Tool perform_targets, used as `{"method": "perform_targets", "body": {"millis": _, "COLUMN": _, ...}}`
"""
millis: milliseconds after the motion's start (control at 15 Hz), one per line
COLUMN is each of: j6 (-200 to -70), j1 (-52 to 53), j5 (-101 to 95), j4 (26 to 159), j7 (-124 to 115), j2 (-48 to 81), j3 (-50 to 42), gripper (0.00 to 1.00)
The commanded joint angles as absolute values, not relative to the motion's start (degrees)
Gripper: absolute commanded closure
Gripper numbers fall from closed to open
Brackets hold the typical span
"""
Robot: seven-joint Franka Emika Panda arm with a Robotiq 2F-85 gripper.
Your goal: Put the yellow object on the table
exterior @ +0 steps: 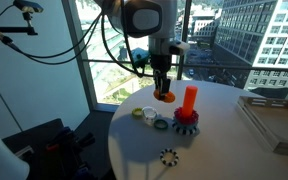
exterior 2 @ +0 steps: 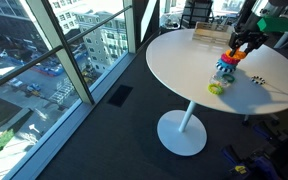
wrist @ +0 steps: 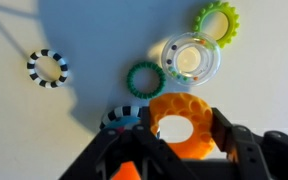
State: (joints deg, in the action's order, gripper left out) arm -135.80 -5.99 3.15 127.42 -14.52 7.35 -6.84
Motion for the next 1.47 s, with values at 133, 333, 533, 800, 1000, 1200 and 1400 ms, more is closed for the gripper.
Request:
{"method": "perform_targets", "body": {"millis": 133, "j6": -133.4, "j1": -6.2, "j5": 3.4, "j4": 124.8, "j7": -13.8, "j2": 8.0, "j3": -7.1, "gripper": 0.50}}
{"method": "perform_targets", "body": {"millis": 333, "j6": -133.4, "j1": -6.2, "j5": 2.9, "j4": 124.3, "j7": -14.5, "j2": 8.0, "j3": -7.3, "gripper": 0.20}}
{"method": "perform_targets", "body": {"millis": 533, "j6": -133.3, "j1": -6.2, "j5": 2.8, "j4": 124.1, "j7": -14.7, "j2": 8.0, "j3": -7.5, "gripper": 0.02}}
{"method": "perform_targets", "body": {"millis": 800, "j6": -132.5, "j1": -6.2, "j5": 2.8, "j4": 123.8, "j7": -14.9, "j2": 7.9, "j3": -7.6, "gripper": 0.00}}
{"method": "perform_targets", "body": {"millis": 1000, "j6": -130.9, "j1": -6.1, "j5": 2.2, "j4": 123.5, "j7": -15.7, "j2": 8.0, "j3": -7.8, "gripper": 0.00}}
{"method": "perform_targets", "body": {"millis": 1200, "j6": -132.8, "j1": -6.6, "j5": 2.6, "j4": 123.9, "j7": -16.3, "j2": 9.6, "j3": -8.4, "gripper": 0.00}}
{"method": "perform_targets", "body": {"millis": 1400, "j6": -132.9, "j1": -6.5, "j5": 3.0, "j4": 125.1, "j7": -15.6, "j2": 9.0, "j3": -8.6, "gripper": 0.00}}
